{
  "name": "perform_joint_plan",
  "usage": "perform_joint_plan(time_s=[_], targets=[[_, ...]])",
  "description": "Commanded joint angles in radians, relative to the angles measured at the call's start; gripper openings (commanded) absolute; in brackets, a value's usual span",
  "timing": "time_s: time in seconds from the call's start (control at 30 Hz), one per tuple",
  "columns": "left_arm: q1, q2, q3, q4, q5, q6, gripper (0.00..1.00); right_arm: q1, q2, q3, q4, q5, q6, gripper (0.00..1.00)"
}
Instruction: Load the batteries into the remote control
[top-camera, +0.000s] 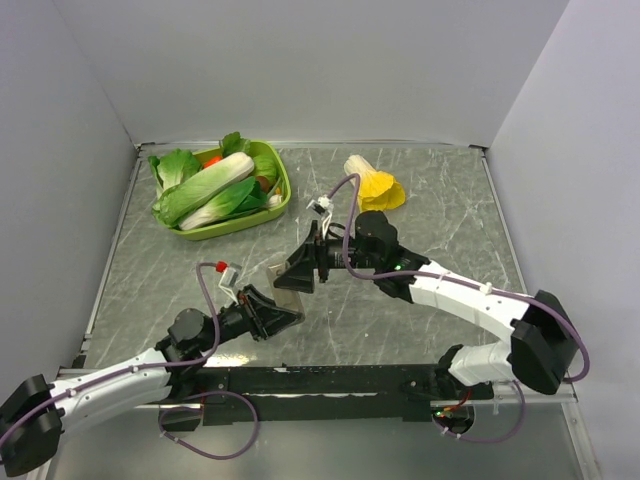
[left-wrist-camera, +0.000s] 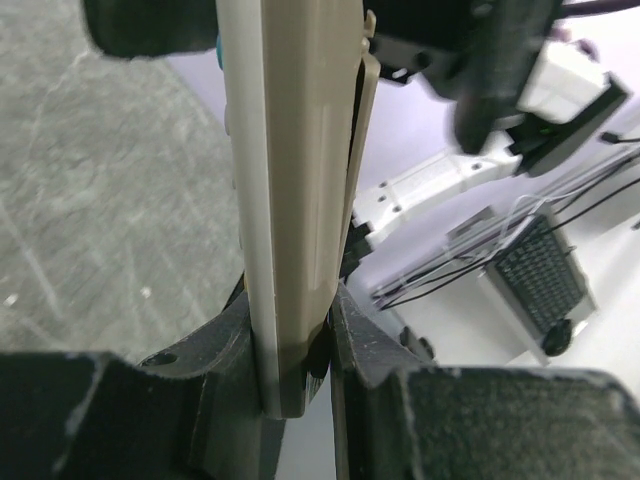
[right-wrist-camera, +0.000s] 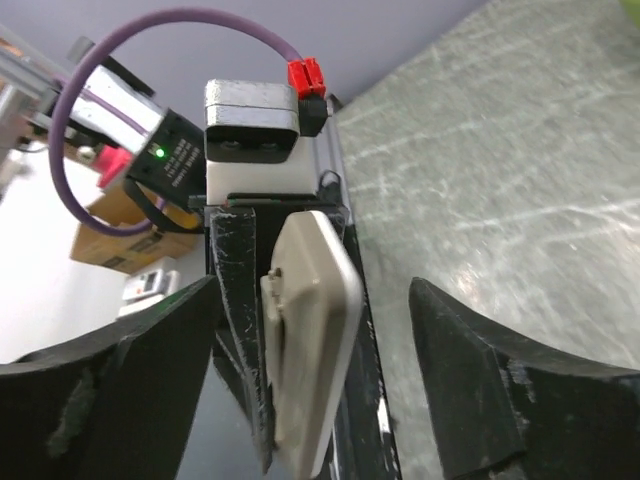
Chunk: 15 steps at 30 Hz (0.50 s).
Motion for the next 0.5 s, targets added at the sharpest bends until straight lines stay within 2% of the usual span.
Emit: perform_joint_plan(time_s=[0.0,0.13,0.3,0.47], targets=[[-0.004,-0.005,0.063,-0.094,-0.017,0.052,0.01,-0.018,-0.131,0.063,-0.148,0.066,-0.122,0.88],[-0.004,0.036,0.092,-0.148,-0.042,0.049,0.01,-0.021,-0.209,0.078,-0.278,0.225,-0.186,0.99],[-0.002,0.113,0.107,-0.128,-0.037,0.039,0.01,-0.013,-0.237,0.123,-0.508,0.388,-0.243,1.0],[-0.004,0.162,0.127,-0.112,-0.034,0.042,0.02,0.004,-0.212,0.134,-0.579,0.487,-0.21,1.0]])
